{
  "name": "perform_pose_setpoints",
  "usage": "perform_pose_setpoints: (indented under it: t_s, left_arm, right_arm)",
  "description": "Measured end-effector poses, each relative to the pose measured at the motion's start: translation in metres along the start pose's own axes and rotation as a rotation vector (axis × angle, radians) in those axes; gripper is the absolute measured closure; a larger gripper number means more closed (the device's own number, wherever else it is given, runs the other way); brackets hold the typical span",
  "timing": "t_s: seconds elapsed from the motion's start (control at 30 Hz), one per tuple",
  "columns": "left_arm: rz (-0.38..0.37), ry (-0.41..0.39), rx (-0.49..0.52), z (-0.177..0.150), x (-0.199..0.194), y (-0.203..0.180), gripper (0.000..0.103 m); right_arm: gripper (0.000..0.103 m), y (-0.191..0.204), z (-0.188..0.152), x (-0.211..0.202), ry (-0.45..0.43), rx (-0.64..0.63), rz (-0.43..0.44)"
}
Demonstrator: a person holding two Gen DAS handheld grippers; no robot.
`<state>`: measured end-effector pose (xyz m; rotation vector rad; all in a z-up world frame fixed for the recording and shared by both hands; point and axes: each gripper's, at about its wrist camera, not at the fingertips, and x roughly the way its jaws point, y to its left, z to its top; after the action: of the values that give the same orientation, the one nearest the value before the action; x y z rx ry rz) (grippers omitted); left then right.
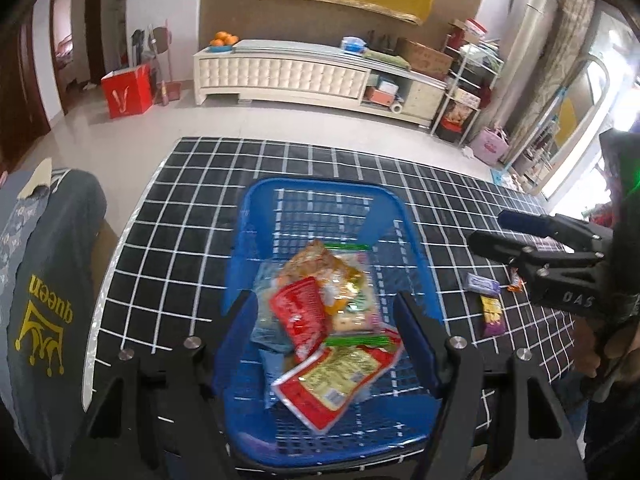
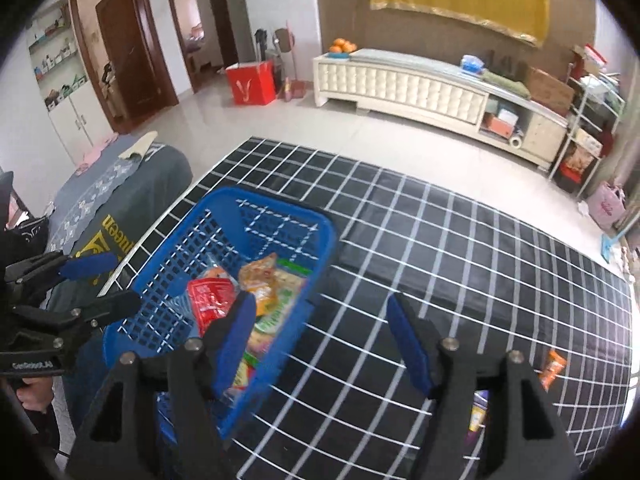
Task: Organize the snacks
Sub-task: 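Move both open tools back toward the gum box and chips bag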
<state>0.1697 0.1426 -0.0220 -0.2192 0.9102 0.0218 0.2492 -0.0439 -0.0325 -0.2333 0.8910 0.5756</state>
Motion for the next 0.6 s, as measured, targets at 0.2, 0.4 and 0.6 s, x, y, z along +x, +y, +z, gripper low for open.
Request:
perform_pose_setpoints:
  t_s: [0.2, 0.4, 0.6]
  left_arm:
    - [-0.02, -0.005, 0.052, 0.002, 0.002, -0.035, 0.035]
    - [-0.047, 0.01, 0.116, 0.007, 0.012, -0.076, 0.035]
    - [-0.082, 0.009, 0.173, 0.007, 0.021, -0.117, 0.024]
  right_arm:
    - [0.031, -0.037, -0.016, -0.032, -0.035, 0.055, -0.045]
    - [0.031, -0.074, -0.037, -0.054, -0.048, 0.113, -0.086]
    - [0.031, -0.105, -0.059, -0.067, -0.042, 0.172, -0.117]
